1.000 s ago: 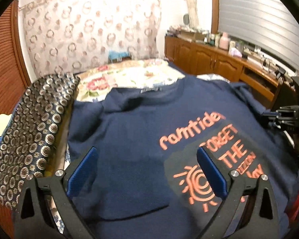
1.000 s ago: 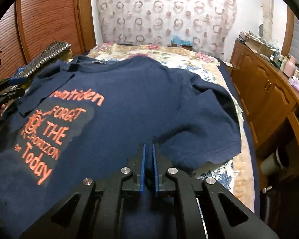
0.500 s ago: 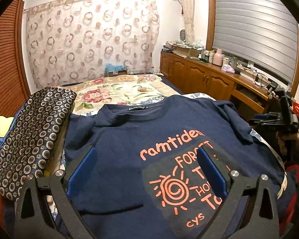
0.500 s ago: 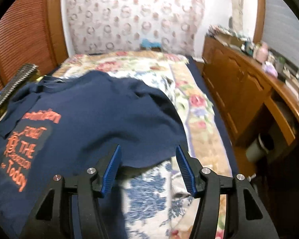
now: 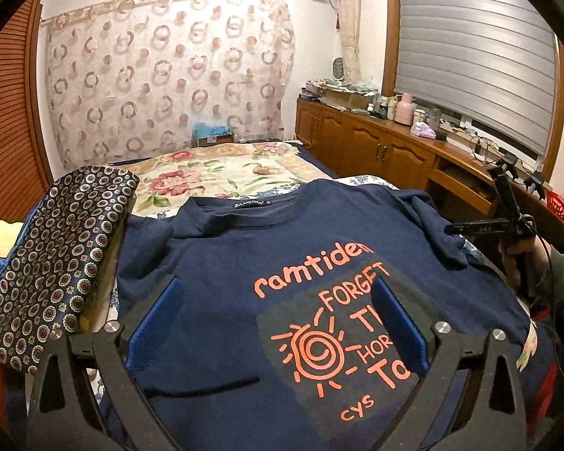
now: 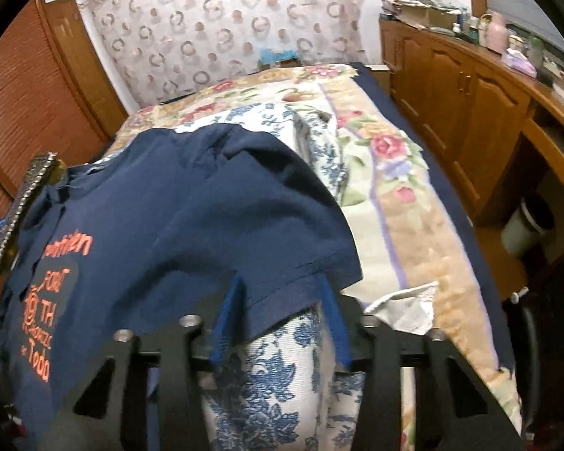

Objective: Fold small clothes

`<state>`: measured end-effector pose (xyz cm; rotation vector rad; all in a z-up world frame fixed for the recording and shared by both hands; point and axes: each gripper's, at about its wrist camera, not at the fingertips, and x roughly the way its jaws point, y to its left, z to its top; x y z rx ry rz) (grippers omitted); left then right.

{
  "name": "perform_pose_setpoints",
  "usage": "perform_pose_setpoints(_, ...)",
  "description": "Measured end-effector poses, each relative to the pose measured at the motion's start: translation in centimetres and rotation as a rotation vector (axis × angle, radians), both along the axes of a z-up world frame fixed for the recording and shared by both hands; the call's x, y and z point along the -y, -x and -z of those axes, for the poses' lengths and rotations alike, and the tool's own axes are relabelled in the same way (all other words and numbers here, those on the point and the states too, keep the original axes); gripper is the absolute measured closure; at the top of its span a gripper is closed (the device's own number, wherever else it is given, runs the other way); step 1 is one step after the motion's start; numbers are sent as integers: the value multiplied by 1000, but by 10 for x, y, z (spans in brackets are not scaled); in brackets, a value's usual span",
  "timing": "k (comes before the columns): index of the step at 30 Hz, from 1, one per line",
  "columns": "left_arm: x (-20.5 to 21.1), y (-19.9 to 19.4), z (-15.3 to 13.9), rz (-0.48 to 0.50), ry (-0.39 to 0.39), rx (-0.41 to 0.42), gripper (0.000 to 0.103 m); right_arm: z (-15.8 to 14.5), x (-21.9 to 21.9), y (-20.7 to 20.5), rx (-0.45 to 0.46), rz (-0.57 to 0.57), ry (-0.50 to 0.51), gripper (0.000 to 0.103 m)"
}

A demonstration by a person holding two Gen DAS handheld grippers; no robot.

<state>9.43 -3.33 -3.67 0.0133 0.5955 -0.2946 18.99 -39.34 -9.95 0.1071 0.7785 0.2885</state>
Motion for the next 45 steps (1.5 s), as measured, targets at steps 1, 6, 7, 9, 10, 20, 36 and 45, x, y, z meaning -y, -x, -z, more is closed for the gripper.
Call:
perform_pose_setpoints(1, 0, 0, 0, -1, 1, -1, 2, 0, -1, 0, 11, 2, 22, 73)
perform_pose_setpoints(6, -4, 0, 2, -8, 8, -5, 2, -19, 9, 3, 61, 24, 149, 97)
perform_pose_setpoints(7, -5, 0, 2, -10, 11, -6, 2, -20, 6, 5, 68, 24, 166, 98)
perform_pose_setpoints(9, -7, 1, 3, -14, 12, -8, 2, -30, -3, 16, 99, 21, 203, 99)
perform_pose_setpoints(10, -8, 1, 4, -16, 12, -9, 2, -35, -7, 19, 114, 20, 209, 99)
perform_pose_setpoints(20, -15, 2, 8, -33, 23, -21, 2, -67, -38, 40, 252, -52, 207, 99)
perform_pose_setpoints(36, -25, 5, 10, -51, 35, -32, 2, -92, -125, 54, 329, -276, 139, 61)
perform_pose_setpoints(45, -24, 3, 14, -49, 42, -42, 2, -49, -100, 42, 197, -191, 181, 60)
